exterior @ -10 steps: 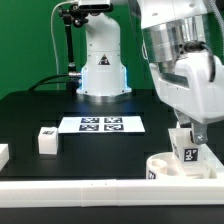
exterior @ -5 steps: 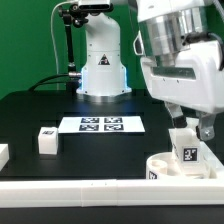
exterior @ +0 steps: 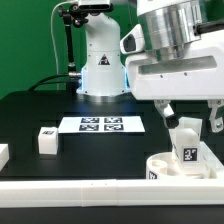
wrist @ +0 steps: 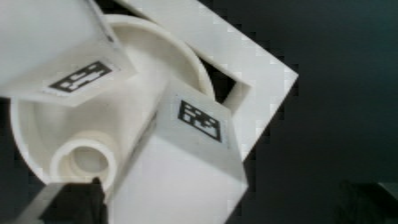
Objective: Assemble stool
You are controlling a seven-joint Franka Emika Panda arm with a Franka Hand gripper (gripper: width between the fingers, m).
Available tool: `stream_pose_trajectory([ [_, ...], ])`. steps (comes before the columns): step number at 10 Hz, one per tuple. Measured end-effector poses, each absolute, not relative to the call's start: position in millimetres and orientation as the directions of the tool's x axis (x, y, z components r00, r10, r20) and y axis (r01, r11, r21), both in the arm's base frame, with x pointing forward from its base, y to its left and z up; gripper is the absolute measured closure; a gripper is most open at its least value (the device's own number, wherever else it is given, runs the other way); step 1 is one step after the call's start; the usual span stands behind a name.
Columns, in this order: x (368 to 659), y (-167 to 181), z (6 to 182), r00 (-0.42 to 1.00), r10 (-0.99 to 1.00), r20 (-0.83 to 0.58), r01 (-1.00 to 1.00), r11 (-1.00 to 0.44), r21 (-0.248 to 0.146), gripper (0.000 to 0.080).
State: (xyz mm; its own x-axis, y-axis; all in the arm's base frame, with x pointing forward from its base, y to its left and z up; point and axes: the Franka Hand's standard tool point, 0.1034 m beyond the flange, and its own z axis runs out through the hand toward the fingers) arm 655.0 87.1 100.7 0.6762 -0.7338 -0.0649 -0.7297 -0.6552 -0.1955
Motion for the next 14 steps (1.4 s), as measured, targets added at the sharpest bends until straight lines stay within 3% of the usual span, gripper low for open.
stream_pose_trajectory([
  [2, 658.7, 85.4, 107.1, 0.877, -0.480, 0.016, -0.472, -0.869, -0.146, 0.0151],
  [6, 662.0, 82.9, 110.4, 0.983, -0.173, 0.064, -0.164, -0.978, -0.127, 0.0151],
  [9, 662.0, 82.3, 110.3, 0.996, -0.004, 0.085, 0.006, -0.993, -0.114, 0.0151],
  [11, 662.9, 81.7, 114.1, 0.946, 0.305, 0.109, 0.311, -0.950, -0.035, 0.0151],
  [14, 660.5, 84.4, 110.8, 0.823, 0.557, 0.108, 0.561, -0.828, -0.005, 0.0151],
])
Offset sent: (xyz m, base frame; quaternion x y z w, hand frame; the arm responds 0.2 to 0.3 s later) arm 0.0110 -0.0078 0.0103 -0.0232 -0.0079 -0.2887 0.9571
